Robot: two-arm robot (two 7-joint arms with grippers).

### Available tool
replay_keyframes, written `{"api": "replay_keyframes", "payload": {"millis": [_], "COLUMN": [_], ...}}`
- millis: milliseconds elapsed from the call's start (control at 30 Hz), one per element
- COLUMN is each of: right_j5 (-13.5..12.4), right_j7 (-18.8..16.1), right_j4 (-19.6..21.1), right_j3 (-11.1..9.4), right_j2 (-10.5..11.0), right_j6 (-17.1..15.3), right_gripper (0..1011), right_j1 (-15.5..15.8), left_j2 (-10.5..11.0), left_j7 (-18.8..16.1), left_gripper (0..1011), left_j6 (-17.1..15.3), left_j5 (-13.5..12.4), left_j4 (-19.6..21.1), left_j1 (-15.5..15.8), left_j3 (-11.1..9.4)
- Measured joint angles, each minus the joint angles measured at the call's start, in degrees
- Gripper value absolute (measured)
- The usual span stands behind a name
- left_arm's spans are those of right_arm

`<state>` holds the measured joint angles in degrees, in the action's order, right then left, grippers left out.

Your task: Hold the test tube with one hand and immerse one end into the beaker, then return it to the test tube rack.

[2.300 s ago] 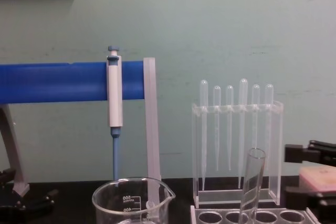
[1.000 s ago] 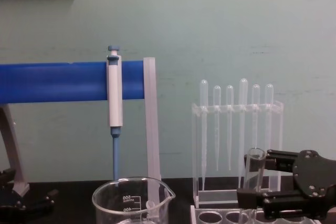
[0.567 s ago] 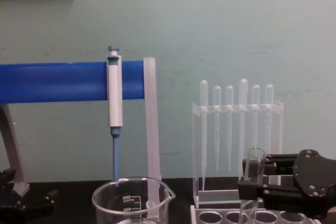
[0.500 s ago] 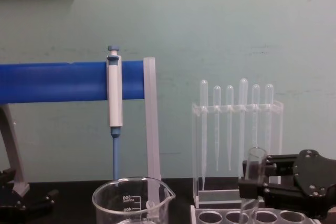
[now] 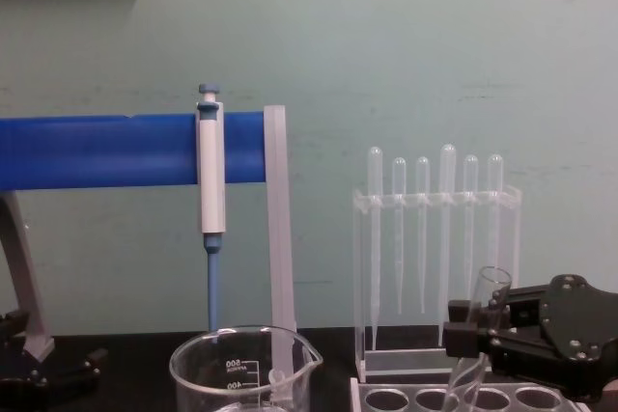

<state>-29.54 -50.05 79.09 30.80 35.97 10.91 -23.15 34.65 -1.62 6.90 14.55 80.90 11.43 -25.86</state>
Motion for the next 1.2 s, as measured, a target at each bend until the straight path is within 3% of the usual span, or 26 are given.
{"api": "replay_keyframes", "payload": {"millis": [300, 500, 1200], "right_j5": [0.04, -0.51, -3.48], "right_j7": [0.02, 0.02, 3.13], "right_j4": [0.80, 3.04, 13.67], "right_j3": [-0.03, -0.06, -0.48], "right_j2": [0.44, 1.58, 7.39], "right_j6": [-0.27, -2.39, -15.56], "right_gripper": [226, 226, 227], "right_j1": [0.05, -0.18, -4.16], "left_j2": [0.00, 0.00, 0.00], "left_j7": [0.00, 0.00, 0.00], "left_gripper": [1000, 1000, 1000], "left_j6": [0.00, 0.00, 0.00], "left_j5": [0.00, 0.00, 0.00], "left_j4": [0.00, 0.00, 0.00], "left_j1": [0.00, 0.00, 0.00], "left_j3": [0.00, 0.00, 0.00]}}
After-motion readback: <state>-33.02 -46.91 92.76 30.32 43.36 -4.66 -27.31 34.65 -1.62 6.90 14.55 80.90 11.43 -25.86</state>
